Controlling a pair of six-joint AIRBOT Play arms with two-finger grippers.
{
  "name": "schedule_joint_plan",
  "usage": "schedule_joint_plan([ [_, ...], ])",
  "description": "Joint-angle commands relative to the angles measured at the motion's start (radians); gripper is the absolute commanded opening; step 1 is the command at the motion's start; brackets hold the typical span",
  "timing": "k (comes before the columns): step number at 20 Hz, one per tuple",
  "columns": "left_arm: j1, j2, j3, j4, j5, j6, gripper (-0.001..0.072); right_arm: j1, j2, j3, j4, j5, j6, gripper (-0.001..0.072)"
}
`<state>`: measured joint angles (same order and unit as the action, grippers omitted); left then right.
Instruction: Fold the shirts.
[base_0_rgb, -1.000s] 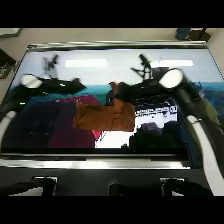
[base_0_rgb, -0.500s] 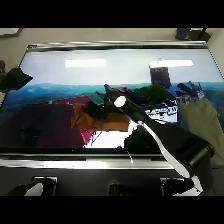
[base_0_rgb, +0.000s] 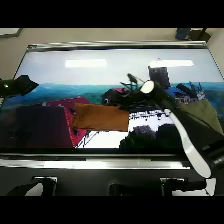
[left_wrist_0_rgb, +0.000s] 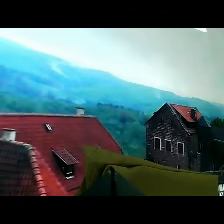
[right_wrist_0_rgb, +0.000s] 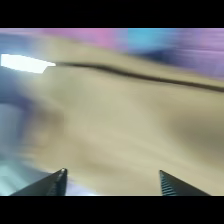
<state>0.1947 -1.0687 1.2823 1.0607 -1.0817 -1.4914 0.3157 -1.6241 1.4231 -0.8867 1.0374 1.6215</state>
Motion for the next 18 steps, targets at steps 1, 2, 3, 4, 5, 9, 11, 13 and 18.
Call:
schedule_joint_plan([
  [1,-0.003,0.001,-0.012,0.006,0.001,0.022,0.0028,-0.191,0.030,-0.042,-0.295,0.261,0.122,0.0619],
  [2,-0.005,0.001,-0.012,0.006,0.001,0.026,0.0028,-0.203,0.014,-0.077,-0.245,0.253,0.121,0.0619],
  [3,-0.005,0.001,-0.012,0.005,0.001,0.026,0.0028,-0.198,-0.007,-0.097,-0.212,0.240,0.109,0.0619],
  [4,-0.005,0.002,-0.012,0.002,0.000,0.026,0.0028,-0.181,-0.039,-0.103,-0.189,0.222,0.089,0.0619],
  [5,-0.005,0.003,-0.012,0.002,0.000,0.026,0.0028,-0.162,-0.069,-0.102,-0.183,0.191,0.080,0.0619],
  [9,-0.005,0.010,-0.012,0.002,-0.001,0.026,0.0028,-0.095,-0.140,-0.102,-0.125,0.116,0.040,0.0608],
  [11,-0.005,0.010,-0.012,0.002,0.001,0.026,0.0028,-0.077,-0.146,-0.102,-0.040,0.074,-0.020,0.0584],
  [13,-0.005,0.010,-0.012,0.002,0.001,0.026,0.0028,-0.076,-0.146,-0.102,0.074,0.024,-0.049,0.0262],
  [18,-0.005,0.010,-0.012,0.003,0.001,0.030,0.0028,-0.140,-0.086,-0.004,0.220,0.110,-0.187,0.0049],
])
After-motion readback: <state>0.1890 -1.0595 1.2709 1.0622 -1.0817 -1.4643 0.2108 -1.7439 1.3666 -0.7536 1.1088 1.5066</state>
